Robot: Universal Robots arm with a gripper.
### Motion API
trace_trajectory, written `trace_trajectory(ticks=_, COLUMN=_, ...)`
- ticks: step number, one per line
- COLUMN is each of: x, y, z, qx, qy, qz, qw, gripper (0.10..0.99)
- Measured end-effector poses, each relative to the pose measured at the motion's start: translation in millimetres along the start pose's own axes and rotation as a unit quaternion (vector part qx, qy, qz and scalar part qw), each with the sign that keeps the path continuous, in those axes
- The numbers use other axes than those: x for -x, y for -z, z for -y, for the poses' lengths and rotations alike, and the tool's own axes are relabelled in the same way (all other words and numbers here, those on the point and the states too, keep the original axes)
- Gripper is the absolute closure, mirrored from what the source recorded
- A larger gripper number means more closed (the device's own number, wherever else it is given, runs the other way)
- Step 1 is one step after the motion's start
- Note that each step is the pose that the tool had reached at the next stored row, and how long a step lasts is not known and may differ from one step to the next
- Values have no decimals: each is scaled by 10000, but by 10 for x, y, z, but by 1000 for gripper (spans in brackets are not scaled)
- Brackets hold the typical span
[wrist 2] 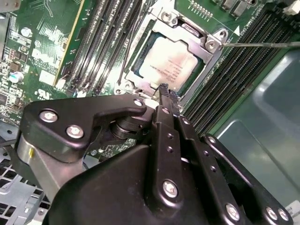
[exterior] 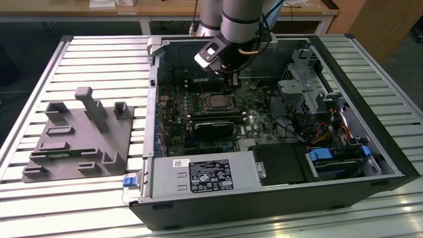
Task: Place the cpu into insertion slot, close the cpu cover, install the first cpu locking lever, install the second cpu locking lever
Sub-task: 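Close the cpu cover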
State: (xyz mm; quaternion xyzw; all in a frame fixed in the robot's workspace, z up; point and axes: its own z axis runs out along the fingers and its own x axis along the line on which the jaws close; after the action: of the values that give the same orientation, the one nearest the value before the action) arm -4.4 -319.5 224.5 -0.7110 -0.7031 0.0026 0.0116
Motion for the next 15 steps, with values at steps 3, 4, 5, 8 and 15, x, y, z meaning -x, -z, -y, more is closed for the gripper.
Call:
trace_trajectory(ticks=3, x=32, y=-23, z=18, qx=39, qy=17, qz=-11, qw=10000, gripper=980)
trace_trajectory(ticks=4, x=42, y=-30, z=24, qx=52, qy=23, qz=-12, qw=10000, gripper=980)
trace_trajectory(ticks=5, x=52, y=-37, z=31, qx=67, qy=29, qz=-12, qw=10000, gripper=980)
trace_trajectory(ticks=8, x=73, y=-57, z=56, qx=122, qy=43, qz=-13, qw=9999, gripper=980)
trace_trajectory(ticks=15, x=83, y=-93, z=177, qx=374, qy=55, qz=-16, qw=9993, gripper=980)
